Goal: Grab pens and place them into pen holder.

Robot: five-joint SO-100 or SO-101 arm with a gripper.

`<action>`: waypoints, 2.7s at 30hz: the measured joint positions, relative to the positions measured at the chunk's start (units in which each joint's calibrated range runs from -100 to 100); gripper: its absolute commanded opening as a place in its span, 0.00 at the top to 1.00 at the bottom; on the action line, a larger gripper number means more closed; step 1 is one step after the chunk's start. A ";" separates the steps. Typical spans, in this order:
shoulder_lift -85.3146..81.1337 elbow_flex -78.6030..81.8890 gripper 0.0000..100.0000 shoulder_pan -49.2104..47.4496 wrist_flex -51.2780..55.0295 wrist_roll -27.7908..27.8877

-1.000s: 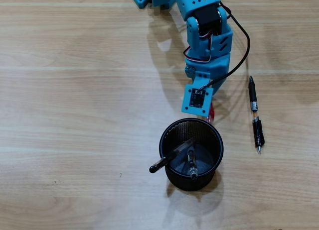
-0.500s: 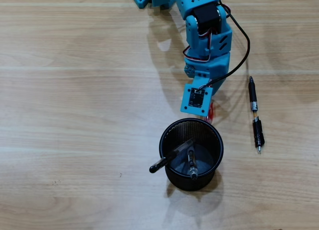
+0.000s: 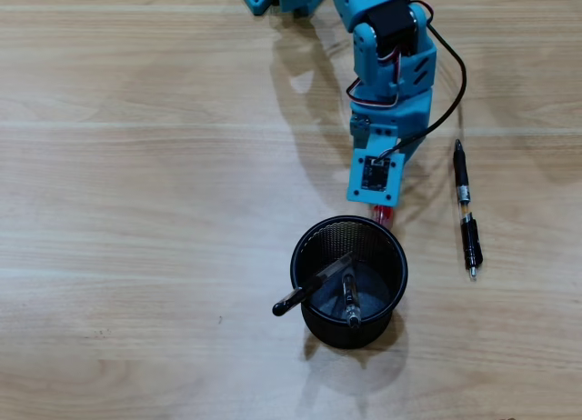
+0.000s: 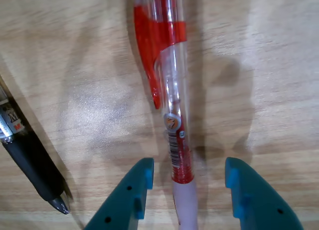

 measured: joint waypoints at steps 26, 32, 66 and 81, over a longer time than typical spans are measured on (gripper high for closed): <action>2.88 -0.80 0.98 -4.33 -0.09 -0.05; 3.14 -0.62 0.98 -4.24 -0.35 -0.10; -40.71 24.06 0.98 10.28 -28.11 13.61; -39.36 27.16 0.98 10.37 -64.79 18.70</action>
